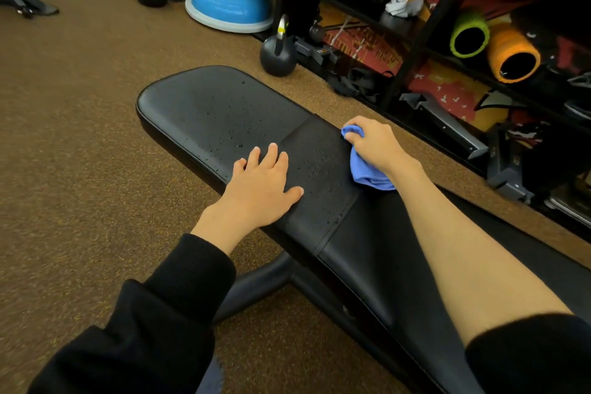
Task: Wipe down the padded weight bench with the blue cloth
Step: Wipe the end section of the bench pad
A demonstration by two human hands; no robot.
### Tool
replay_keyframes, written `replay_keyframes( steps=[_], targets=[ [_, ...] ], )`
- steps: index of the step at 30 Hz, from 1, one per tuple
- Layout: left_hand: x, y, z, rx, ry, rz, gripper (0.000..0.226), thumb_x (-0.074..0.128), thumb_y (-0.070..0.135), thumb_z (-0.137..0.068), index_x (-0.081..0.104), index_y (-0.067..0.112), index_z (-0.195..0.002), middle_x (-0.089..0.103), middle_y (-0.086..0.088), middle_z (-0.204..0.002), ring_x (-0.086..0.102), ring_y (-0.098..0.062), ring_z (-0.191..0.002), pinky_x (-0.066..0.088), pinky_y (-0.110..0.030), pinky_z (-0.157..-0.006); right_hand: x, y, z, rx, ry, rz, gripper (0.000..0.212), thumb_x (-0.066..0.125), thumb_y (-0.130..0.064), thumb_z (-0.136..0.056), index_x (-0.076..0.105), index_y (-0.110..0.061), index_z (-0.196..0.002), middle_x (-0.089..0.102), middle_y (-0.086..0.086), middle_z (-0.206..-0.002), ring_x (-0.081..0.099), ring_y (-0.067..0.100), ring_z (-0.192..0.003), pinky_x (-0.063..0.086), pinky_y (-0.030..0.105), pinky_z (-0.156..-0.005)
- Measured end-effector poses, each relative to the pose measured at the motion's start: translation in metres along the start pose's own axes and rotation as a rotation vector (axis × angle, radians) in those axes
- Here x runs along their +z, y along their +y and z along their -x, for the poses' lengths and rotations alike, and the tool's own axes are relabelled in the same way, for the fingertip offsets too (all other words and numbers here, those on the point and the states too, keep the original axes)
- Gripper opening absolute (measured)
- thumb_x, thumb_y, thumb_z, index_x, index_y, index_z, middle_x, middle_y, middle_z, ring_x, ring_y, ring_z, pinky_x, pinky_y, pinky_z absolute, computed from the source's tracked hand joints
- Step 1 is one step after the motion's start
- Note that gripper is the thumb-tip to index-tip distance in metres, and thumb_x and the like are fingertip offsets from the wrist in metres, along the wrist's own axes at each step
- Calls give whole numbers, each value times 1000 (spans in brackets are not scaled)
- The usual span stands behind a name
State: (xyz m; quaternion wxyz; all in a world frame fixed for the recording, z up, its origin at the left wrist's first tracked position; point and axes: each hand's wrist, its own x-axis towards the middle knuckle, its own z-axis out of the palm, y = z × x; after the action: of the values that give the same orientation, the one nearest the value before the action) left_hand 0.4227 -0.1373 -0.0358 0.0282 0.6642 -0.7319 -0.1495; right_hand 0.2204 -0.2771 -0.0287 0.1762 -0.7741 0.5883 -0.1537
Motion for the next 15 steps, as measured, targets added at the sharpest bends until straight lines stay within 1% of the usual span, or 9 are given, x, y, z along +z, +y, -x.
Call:
replay_keyframes(
  steps=[3,6,8,11,12,15],
  targets=[
    [0,3,-1,-12,-2,-9,71,31,53,-97,7,14,-152,-2,-7,-161,1,-36,-146,10,-49,-116,10,-9,-18,-5,0,83,23,45,-19,-97,58,-8,-112,58,14,-115,51,31,-108,43,41,-84],
    [0,4,-2,-23,-4,-18,72,31,53,-97,6,14,-152,-2,-8,-160,1,-37,-146,10,-50,-116,14,-18,-19,-76,-32,102,26,46,-22,-97,59,-13,-117,58,12,-120,52,30,-110,42,38,-87],
    [0,5,-2,-28,-7,-20,72,30,54,-97,6,14,-152,-2,-8,-160,1,-37,-146,10,-50,-116,12,-22,-9,-142,-48,73,26,48,-21,-97,61,-15,-119,58,8,-123,52,27,-114,40,34,-92],
    [0,5,-2,-28,-10,-21,72,31,54,-97,6,15,-152,-3,-8,-160,1,-37,-146,10,-50,-116,5,-22,21,-236,-53,15,27,52,-19,-96,63,-17,-121,58,2,-129,50,17,-122,31,18,-95],
    [0,4,-2,-27,-9,-24,72,30,54,-97,6,15,-152,-3,-8,-160,1,-37,-146,10,-49,-116,3,-20,33,-262,-54,9,28,53,-18,-95,63,-19,-121,57,1,-133,47,14,-126,28,14,-97],
    [0,3,-2,-21,-10,-24,73,30,54,-97,5,15,-152,-3,-8,-160,1,-36,-146,10,-49,-116,-4,-5,63,-315,-50,26,29,55,-18,-94,64,-24,-120,51,-5,-139,43,6,-129,26,16,-104]
  ],
)
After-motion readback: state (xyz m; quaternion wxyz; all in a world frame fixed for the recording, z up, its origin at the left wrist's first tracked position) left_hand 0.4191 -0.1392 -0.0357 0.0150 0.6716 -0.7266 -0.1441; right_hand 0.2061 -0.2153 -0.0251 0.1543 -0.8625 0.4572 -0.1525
